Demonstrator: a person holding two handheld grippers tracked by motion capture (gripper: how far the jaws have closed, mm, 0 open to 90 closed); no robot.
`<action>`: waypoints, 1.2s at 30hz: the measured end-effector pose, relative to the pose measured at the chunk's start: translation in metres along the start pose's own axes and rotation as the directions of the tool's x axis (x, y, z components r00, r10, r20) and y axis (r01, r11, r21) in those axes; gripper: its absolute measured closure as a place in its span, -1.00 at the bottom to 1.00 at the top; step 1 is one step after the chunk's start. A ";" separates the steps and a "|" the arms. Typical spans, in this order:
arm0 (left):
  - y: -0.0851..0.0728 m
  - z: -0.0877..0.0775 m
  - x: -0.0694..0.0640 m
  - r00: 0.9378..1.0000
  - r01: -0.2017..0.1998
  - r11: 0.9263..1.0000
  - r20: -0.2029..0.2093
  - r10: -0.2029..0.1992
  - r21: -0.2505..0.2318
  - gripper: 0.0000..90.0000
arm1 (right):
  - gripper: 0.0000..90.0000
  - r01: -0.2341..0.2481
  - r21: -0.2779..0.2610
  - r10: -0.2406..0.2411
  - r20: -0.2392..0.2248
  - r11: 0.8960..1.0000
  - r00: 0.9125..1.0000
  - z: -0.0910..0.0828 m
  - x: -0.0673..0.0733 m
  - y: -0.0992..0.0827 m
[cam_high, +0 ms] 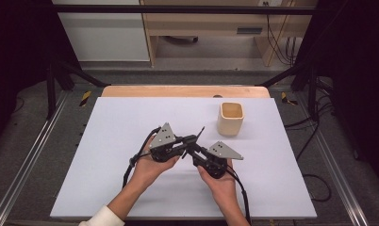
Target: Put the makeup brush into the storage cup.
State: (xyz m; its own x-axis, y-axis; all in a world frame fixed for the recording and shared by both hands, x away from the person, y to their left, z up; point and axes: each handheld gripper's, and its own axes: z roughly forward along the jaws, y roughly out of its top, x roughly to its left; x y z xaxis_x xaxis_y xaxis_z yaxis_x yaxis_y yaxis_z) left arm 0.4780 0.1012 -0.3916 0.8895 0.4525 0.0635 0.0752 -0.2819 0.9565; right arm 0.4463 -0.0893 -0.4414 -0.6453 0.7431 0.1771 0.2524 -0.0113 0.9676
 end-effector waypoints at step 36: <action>-0.020 -0.058 0.004 0.982 0.034 0.997 -0.182 -0.047 -0.069 -0.18 | 0.86 0.112 0.054 -0.116 0.072 0.992 0.991 -0.015 -0.022 0.003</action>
State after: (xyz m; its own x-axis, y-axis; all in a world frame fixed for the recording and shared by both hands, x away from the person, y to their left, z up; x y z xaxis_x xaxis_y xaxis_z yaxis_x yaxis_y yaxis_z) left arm 0.4539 0.1571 -0.3938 0.7884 0.6112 0.0696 0.0746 -0.2073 0.9754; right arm 0.4510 -0.1159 -0.4400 -0.6167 0.7856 0.0502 0.2166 0.1081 0.9703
